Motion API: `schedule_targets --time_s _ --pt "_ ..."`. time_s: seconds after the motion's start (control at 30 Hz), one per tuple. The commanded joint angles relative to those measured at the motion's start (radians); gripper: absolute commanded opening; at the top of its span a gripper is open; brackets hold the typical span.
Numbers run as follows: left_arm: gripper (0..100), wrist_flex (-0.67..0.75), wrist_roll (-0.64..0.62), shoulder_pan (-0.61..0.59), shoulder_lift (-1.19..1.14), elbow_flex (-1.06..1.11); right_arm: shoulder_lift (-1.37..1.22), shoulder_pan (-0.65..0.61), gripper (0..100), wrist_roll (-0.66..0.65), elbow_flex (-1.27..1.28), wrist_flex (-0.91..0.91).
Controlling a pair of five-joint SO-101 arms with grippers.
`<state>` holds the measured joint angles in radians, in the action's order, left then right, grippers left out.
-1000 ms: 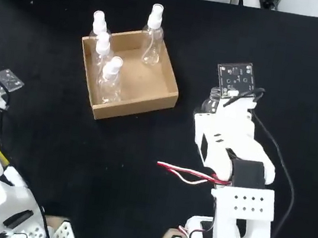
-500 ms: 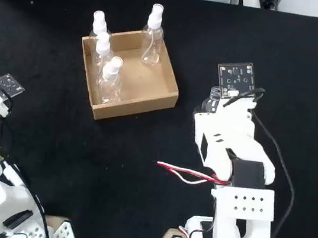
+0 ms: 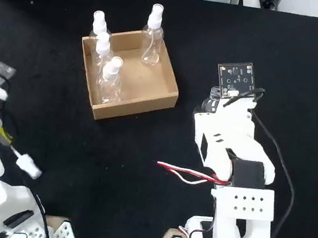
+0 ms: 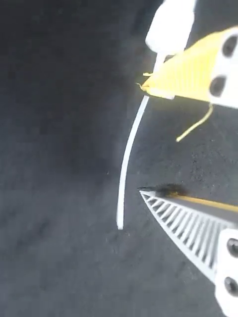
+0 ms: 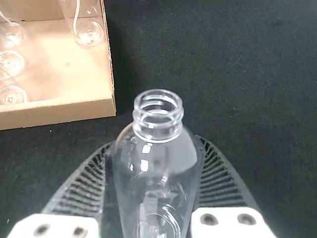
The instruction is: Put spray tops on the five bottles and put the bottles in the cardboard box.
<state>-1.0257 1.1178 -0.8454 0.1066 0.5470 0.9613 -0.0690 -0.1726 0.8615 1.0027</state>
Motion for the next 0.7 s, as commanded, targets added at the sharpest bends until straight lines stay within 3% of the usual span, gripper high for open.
schedule_targets --time_s 0.0,0.23,0.43,0.67 --pt "27 0.012 -0.172 0.015 0.006 -0.101 0.028 0.017 9.9 -0.003 -0.007 -0.025" --pt "27 0.014 -0.345 0.007 0.006 -0.076 0.028 0.017 9.9 -0.003 -0.007 -0.025" --pt "27 0.002 -0.381 0.002 0.017 -0.104 0.028 0.017 9.9 -0.003 -0.007 -0.025" --pt "27 -0.011 -0.545 -0.010 0.005 -0.133 0.028 0.017 9.9 -0.003 -0.007 -0.023"
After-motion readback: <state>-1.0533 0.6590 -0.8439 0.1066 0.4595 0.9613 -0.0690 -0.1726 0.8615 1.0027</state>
